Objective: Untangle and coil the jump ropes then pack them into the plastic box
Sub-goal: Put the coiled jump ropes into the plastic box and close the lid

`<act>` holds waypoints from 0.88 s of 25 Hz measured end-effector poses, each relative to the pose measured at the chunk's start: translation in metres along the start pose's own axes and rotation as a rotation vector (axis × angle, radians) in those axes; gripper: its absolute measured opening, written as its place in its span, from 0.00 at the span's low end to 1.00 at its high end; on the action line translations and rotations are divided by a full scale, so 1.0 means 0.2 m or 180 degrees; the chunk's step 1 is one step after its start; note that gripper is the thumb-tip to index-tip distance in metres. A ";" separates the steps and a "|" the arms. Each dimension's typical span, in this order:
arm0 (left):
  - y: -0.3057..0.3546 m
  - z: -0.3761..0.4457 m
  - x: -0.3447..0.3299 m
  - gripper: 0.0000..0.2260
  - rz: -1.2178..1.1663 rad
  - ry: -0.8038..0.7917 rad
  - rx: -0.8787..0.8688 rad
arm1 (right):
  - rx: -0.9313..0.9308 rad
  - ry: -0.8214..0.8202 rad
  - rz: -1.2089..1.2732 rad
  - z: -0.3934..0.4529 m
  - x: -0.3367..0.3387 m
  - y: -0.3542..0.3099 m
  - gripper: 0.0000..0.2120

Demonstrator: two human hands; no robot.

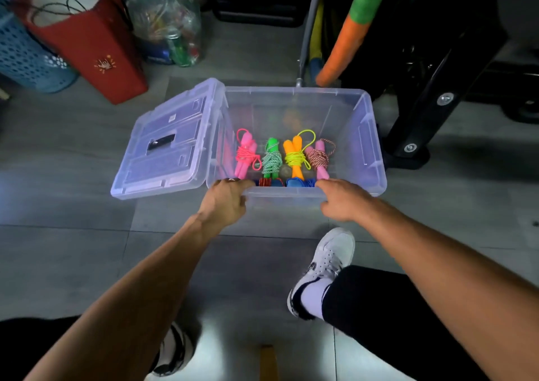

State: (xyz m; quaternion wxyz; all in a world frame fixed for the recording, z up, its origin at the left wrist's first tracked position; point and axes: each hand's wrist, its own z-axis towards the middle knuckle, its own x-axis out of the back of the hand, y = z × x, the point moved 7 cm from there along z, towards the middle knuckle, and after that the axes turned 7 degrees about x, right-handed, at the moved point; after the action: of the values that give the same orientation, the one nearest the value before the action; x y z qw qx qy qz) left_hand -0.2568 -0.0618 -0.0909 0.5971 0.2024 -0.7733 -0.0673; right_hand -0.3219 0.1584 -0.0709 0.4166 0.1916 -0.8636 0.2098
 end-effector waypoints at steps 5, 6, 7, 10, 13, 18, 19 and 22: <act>-0.12 -0.24 0.16 0.20 -0.0658 0.1058 0.0435 | -0.0080 0.0422 0.0108 -0.11 -0.13 -0.20 0.18; -0.18 -0.27 0.19 0.23 -0.0794 0.1300 0.0629 | -0.0037 0.0500 0.0110 -0.10 -0.13 -0.22 0.19; -0.25 -0.30 0.20 0.27 -0.0856 0.1367 0.0860 | 0.0022 0.0575 0.0096 -0.08 -0.13 -0.26 0.20; -0.45 -0.34 0.13 0.39 -0.0516 0.0855 0.1327 | 0.0222 0.0750 0.0229 0.00 -0.13 -0.41 0.19; -0.54 -0.29 0.12 0.36 -0.0309 0.0713 0.1378 | 0.0436 0.0870 0.0384 0.08 -0.12 -0.57 0.17; -0.52 -0.25 0.22 0.21 -0.0345 0.0827 0.1380 | 0.0291 0.0934 0.0304 0.12 -0.11 -0.60 0.13; -0.50 -0.27 0.23 0.20 -0.0407 0.0827 0.1348 | 0.0256 0.0906 0.0311 0.11 -0.12 -0.59 0.13; -0.43 -0.39 0.27 0.17 -0.0259 0.0645 0.1101 | 0.0244 0.0917 0.0414 0.03 -0.17 -0.58 0.14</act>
State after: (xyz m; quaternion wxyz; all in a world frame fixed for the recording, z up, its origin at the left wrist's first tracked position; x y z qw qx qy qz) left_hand -0.1739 -0.1502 -0.0516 0.6250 0.3388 -0.7004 0.0631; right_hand -0.2478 0.0631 -0.0771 0.5140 0.1189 -0.7968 0.2944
